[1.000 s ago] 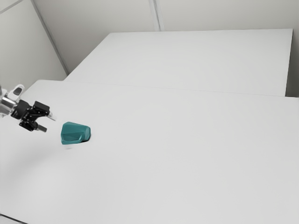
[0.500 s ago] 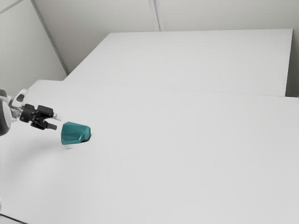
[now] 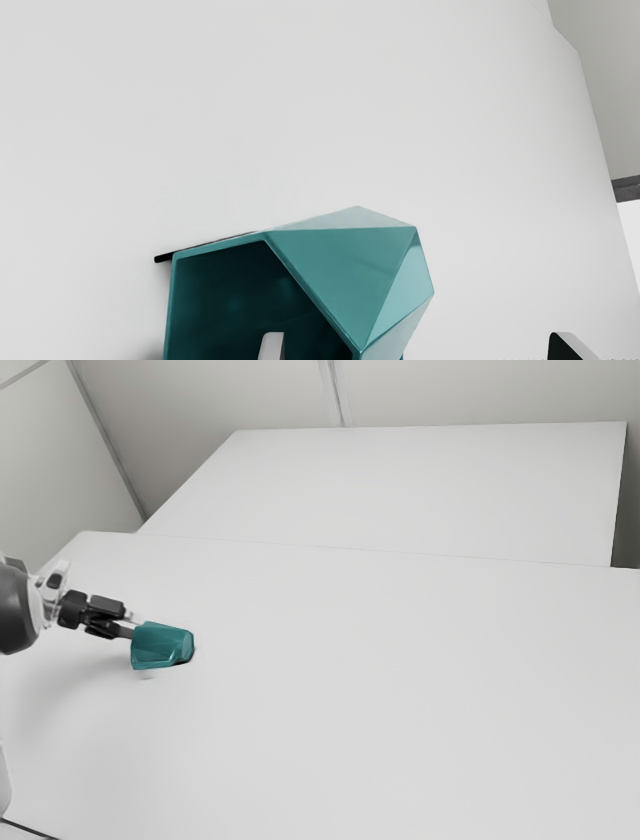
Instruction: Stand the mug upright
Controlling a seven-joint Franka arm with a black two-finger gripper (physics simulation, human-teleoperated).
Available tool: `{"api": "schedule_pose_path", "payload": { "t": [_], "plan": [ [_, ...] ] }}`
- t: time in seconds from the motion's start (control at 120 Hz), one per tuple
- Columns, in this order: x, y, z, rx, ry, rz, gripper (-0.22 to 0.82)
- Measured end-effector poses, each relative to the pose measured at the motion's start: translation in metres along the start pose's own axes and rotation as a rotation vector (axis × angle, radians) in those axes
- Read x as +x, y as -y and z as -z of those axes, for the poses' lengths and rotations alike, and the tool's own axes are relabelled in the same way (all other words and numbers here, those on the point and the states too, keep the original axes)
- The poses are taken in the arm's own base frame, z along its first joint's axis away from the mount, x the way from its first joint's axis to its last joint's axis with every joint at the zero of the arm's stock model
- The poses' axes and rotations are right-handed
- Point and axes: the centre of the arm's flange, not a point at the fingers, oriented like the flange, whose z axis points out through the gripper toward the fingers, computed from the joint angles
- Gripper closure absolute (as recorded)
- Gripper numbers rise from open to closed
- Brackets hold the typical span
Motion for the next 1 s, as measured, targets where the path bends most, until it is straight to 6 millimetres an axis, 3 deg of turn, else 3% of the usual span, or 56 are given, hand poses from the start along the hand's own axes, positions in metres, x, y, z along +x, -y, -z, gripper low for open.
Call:
{"api": "schedule_pose_path", "payload": {
  "t": [0.233,0.633,0.817,1.0],
  "plan": [
    [0.004,0.004,-0.017,-0.031,-0.001,-0.042,0.07],
    [0.006,0.005,-0.024,-0.049,-0.018,-0.085,0.56],
    [0.011,-0.001,-0.026,-0.064,-0.029,-0.107,0.68],
    [0.021,-0.016,-0.033,-0.097,-0.043,-0.140,0.73]
  ]
}}
